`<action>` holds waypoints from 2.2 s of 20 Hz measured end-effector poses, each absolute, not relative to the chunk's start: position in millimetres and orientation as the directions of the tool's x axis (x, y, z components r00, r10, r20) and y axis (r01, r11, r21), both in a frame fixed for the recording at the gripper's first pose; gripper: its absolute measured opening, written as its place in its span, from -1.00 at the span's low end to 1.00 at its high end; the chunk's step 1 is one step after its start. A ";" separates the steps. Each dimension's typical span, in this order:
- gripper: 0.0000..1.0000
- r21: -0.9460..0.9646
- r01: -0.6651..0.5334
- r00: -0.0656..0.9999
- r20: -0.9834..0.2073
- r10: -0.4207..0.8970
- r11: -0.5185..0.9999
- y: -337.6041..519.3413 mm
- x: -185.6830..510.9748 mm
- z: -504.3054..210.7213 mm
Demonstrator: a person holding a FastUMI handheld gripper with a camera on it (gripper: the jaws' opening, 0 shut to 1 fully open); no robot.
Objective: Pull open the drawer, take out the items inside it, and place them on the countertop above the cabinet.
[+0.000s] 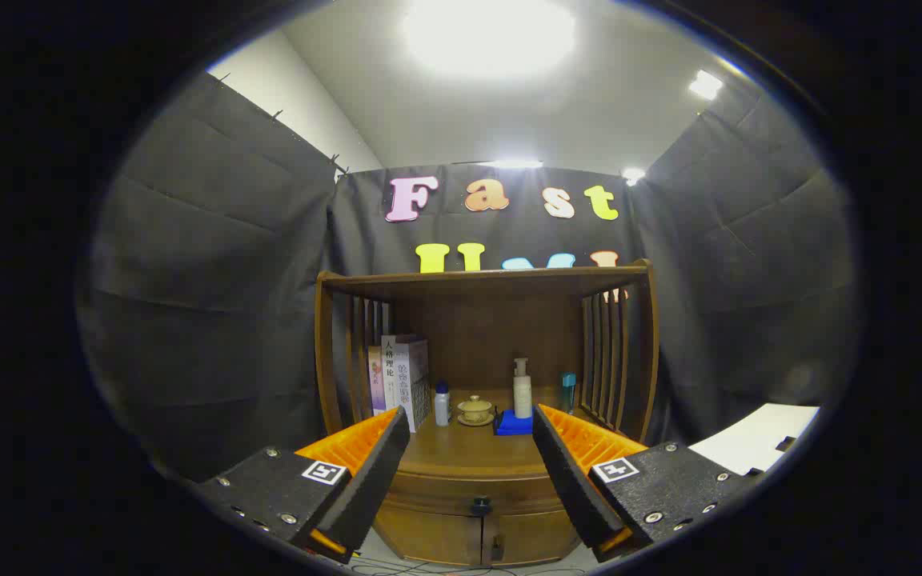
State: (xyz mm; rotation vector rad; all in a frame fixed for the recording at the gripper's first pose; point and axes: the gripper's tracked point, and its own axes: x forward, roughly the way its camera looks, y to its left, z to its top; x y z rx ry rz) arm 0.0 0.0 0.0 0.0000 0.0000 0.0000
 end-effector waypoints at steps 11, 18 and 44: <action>0.91 0.008 -0.010 1.000 -0.027 0.010 1.000 5.5 8.1 -14.8; 0.91 -0.010 -0.043 0.999 -0.028 0.042 0.999 17.4 12.6 -21.7; 0.93 -0.088 -0.065 0.970 -0.240 0.042 0.994 24.7 96.3 -210.0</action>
